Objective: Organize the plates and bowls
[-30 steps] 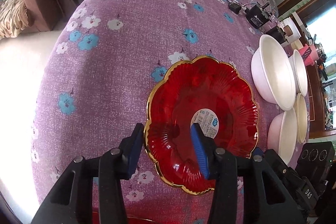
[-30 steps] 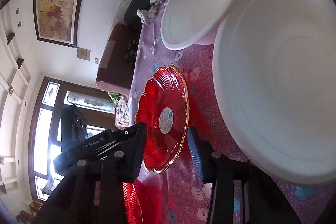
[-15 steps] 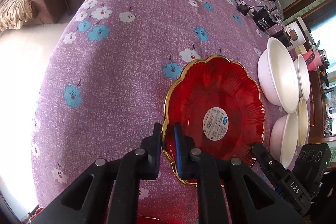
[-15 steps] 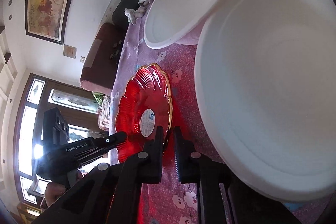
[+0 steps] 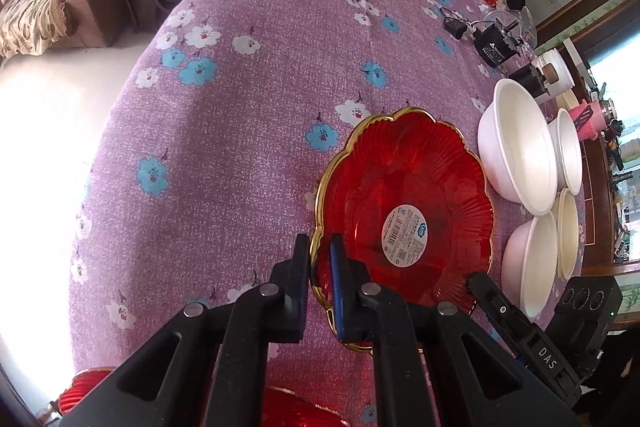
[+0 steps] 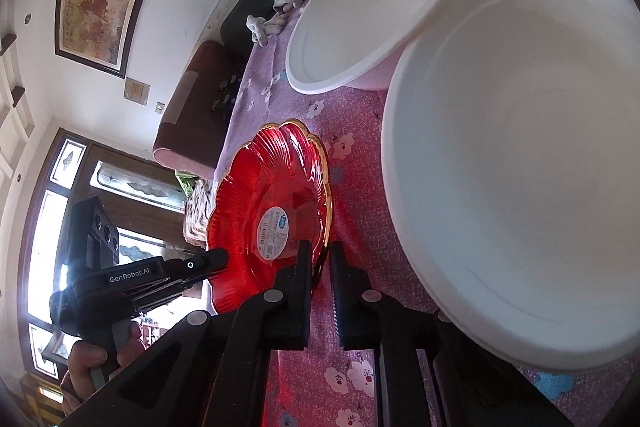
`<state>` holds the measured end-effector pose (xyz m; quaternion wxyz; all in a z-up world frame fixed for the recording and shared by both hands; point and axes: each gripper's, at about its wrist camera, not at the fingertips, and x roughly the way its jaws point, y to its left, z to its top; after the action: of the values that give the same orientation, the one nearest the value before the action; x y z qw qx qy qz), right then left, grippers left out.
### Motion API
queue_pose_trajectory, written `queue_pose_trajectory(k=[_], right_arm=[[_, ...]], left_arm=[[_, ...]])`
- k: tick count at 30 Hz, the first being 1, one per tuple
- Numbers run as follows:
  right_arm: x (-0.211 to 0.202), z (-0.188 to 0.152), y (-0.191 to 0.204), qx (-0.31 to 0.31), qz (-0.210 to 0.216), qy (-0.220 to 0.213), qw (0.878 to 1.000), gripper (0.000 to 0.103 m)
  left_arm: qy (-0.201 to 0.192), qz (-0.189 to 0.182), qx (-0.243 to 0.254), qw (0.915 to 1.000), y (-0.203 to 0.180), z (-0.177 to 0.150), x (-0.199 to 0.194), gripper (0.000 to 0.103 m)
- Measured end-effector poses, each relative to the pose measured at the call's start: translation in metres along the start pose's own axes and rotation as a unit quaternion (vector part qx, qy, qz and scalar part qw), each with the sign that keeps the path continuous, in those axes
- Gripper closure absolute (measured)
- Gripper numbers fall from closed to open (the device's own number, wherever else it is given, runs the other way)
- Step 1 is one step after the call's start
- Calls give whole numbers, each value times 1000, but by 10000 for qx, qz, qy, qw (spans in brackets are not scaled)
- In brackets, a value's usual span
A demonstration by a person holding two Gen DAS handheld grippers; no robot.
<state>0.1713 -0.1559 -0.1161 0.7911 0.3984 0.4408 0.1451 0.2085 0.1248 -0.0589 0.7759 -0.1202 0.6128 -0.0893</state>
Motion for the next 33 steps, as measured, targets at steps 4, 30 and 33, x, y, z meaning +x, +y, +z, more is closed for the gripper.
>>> queue_pose_trajectory(k=[4, 30, 33], right_arm=[[-7, -3, 6, -80, 135, -37, 9999, 93], [-62, -105, 100, -1218, 646, 244, 9901, 93], [-54, -122, 105, -1309, 613, 433, 9885, 93]], left_arm=[[-122, 5, -53, 9999, 2, -5, -16, 94], [-872, 138, -347, 9955, 65, -128, -125, 94], [-817, 220, -445, 9954, 79, -145, -124, 94]])
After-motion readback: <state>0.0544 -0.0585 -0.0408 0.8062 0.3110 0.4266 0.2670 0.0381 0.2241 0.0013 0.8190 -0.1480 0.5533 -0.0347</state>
